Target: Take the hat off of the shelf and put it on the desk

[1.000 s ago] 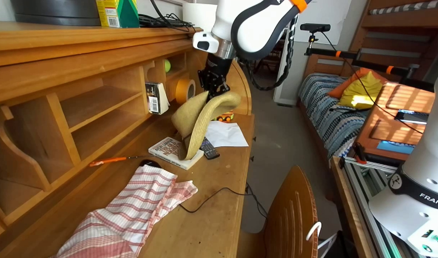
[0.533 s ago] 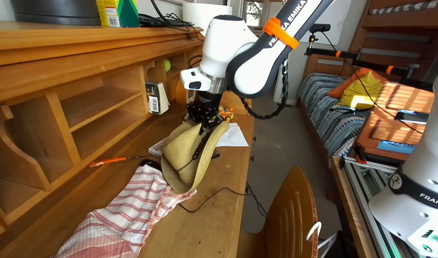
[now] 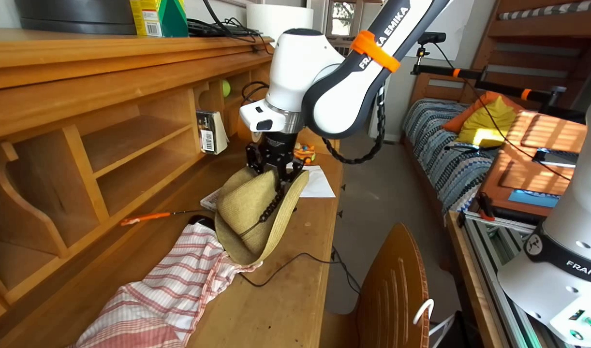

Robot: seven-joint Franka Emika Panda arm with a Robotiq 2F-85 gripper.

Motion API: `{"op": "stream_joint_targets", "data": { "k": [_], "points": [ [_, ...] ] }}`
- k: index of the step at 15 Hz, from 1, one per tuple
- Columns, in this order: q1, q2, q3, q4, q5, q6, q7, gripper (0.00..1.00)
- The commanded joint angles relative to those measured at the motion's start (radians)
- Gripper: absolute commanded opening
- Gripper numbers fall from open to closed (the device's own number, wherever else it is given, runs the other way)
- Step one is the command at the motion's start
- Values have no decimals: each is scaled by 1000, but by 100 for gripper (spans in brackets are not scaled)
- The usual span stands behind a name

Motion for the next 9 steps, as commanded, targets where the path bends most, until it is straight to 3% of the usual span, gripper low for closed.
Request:
{"op": "stream_joint_targets", "data": {
  "k": [1, 3, 5, 9],
  "points": [
    [-19, -83, 30, -38, 48, -52, -68, 84],
    [-10, -127, 40, -61, 72, -75, -99, 99],
    [20, -177, 17, -70, 41, -186, -84, 100],
    [16, -324, 26, -123, 183, -357, -337, 100]
  ]
}}
